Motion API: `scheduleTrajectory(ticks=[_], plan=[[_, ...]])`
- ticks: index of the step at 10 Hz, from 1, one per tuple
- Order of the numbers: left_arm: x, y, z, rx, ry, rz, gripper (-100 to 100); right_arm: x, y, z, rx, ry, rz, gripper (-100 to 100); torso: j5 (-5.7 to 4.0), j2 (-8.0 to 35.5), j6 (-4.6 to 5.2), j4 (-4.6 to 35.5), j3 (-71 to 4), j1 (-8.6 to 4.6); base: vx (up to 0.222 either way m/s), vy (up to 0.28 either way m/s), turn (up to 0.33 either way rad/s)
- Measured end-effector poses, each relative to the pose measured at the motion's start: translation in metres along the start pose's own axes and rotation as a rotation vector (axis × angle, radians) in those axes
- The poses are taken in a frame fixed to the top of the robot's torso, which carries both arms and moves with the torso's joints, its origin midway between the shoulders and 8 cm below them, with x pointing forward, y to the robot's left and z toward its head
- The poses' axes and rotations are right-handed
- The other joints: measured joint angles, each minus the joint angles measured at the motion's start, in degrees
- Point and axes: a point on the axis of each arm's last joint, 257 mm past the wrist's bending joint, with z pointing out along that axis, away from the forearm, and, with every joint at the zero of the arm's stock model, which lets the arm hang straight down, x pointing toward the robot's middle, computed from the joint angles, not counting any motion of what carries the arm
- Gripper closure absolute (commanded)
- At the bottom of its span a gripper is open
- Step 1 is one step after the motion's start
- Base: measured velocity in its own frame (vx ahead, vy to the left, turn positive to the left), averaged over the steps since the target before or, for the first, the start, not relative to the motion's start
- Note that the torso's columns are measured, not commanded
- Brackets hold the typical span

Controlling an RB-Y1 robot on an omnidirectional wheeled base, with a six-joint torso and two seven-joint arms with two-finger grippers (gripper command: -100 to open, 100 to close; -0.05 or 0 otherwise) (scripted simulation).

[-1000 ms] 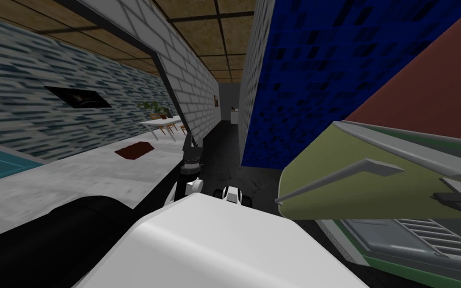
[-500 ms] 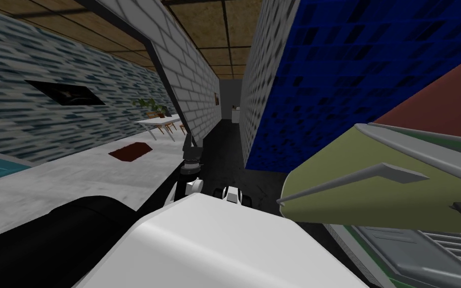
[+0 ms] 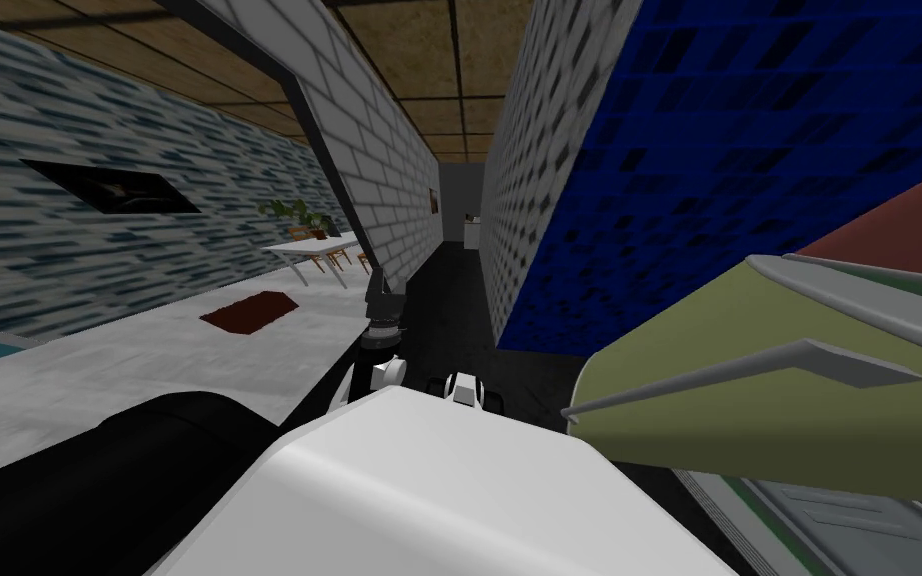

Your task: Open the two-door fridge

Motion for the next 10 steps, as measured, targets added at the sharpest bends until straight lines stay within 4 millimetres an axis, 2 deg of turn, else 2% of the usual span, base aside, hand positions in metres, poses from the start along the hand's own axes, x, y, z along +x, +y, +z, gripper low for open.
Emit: scheduleTrajectory(ticks=[8,10], plan=[[0.0,0.0,0.0,0.0,0.0,0.0,0,0.055,-0.013,-0.01,0.024,0.151,-0.034,100,0.15,-0.14,0.02,-0.04,-0.12,0.04,0.23,0.164,-0.002],[0.0,0.0,0.0,0.0,0.0,0.0,0,0.063,-0.016,-0.013,0.03,0.185,-0.043,100,0.11,0.09,0.05,0.01,0.01,-0.06,0.21,0.137,0.015]])
